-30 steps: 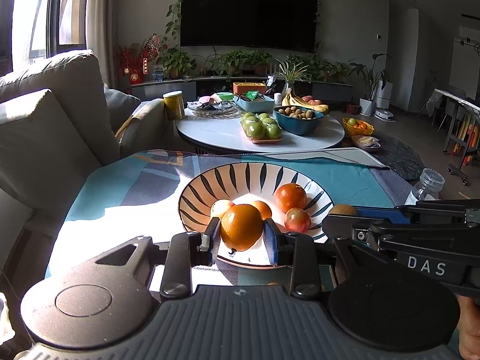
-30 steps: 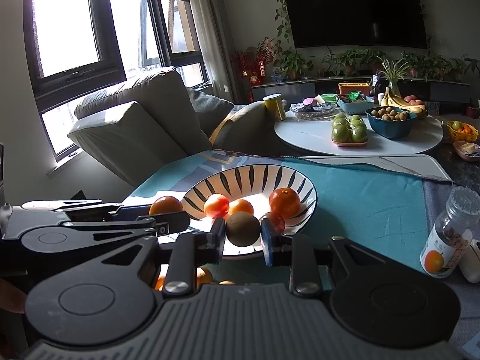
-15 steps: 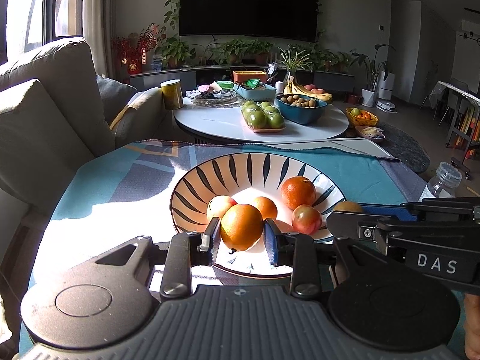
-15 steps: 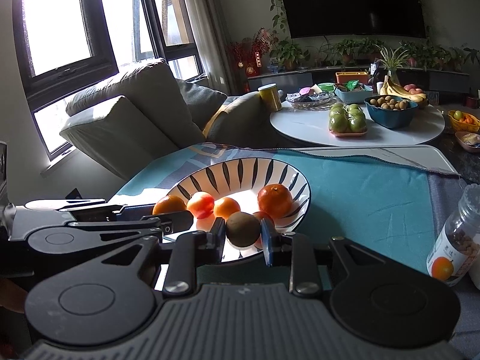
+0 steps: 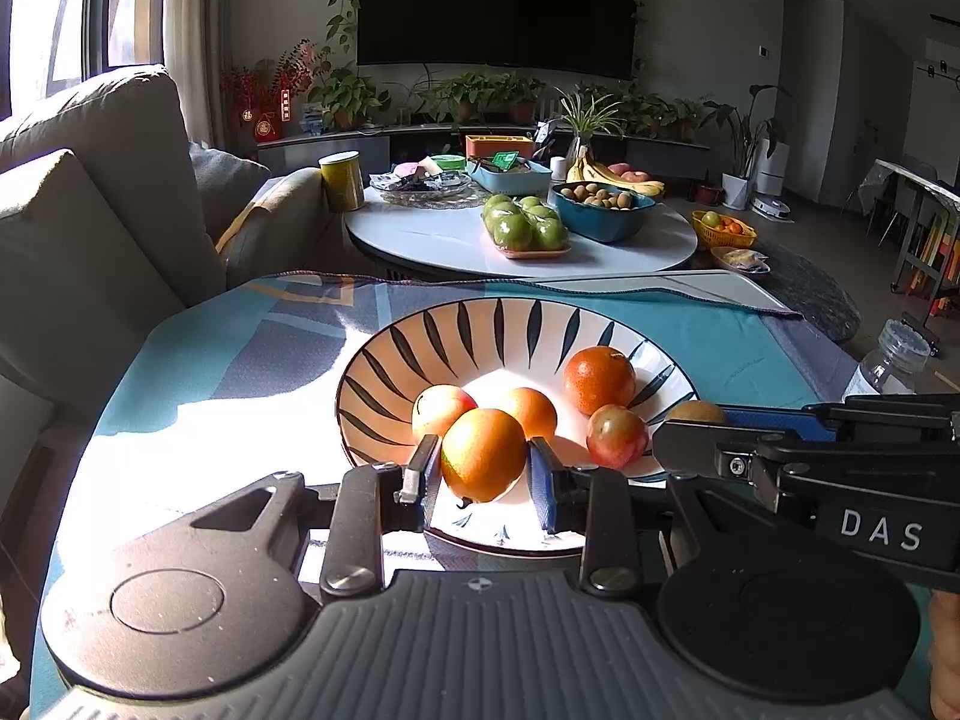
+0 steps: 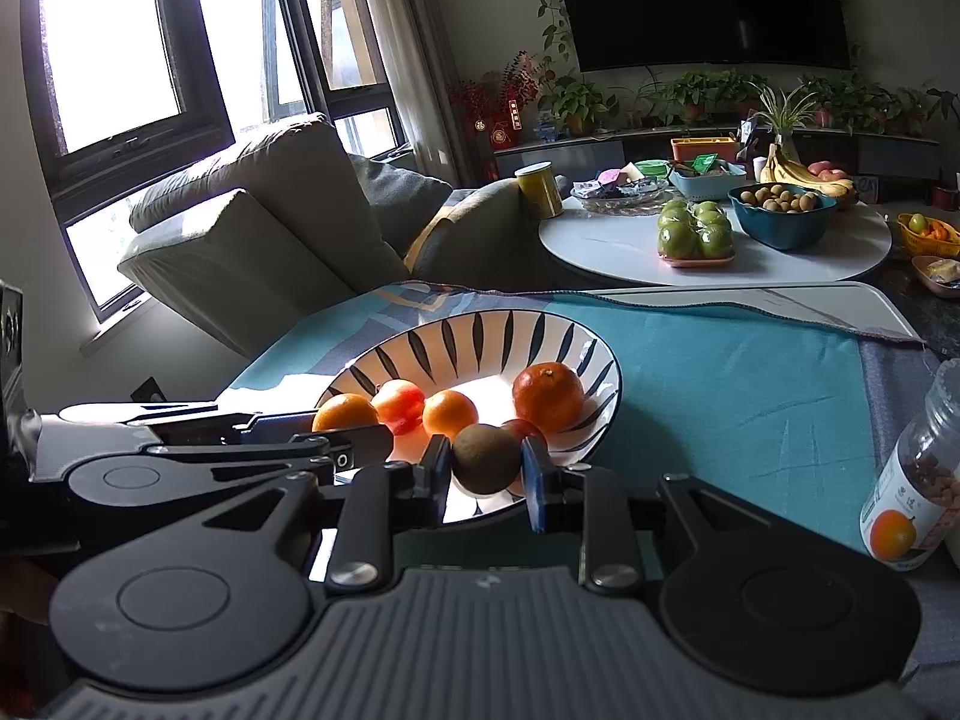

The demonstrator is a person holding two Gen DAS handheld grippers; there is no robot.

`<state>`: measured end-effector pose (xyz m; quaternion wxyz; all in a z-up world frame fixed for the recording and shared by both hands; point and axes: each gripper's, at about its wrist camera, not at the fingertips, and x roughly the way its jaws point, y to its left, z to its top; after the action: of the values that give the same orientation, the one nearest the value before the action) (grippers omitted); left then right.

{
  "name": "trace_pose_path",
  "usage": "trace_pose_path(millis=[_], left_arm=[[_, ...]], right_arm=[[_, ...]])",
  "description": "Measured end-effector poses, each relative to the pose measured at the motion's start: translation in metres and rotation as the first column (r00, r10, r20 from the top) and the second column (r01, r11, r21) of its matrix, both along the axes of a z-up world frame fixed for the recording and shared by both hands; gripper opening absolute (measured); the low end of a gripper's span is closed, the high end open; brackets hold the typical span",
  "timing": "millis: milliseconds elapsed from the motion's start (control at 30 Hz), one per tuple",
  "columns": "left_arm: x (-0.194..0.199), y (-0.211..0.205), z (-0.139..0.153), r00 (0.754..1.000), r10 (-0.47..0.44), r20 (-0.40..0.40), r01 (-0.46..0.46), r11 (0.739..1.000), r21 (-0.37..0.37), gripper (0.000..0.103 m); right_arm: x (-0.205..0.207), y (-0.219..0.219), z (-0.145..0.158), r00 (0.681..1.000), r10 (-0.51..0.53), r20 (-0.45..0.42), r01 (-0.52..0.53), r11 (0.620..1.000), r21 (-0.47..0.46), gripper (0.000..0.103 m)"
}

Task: Organize fruits
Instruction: 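Carry the orange and the brown fruit over the striped bowl, then open the left tool to drop the orange while the right tool releases the brown fruit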

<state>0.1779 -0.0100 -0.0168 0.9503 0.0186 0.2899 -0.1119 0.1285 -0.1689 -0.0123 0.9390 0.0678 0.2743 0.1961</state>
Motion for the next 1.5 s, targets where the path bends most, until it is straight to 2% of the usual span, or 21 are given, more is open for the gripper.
trace_pose_path(millis=[233, 1500], left_arm=[[-0.002, -0.001, 0.003, 1.000, -0.003, 0.030, 0.002, 1.000, 0.010, 0.029], [-0.008, 0.014, 0.006, 0.999, 0.044, 0.029, -0.044, 0.999, -0.004, 0.029]], right_arm=[[0.000, 0.000, 0.000, 1.000, 0.000, 0.000, 0.000, 1.000, 0.000, 0.084], [0.002, 0.010, -0.005, 1.000, 0.022, -0.010, -0.022, 1.000, -0.015, 0.084]])
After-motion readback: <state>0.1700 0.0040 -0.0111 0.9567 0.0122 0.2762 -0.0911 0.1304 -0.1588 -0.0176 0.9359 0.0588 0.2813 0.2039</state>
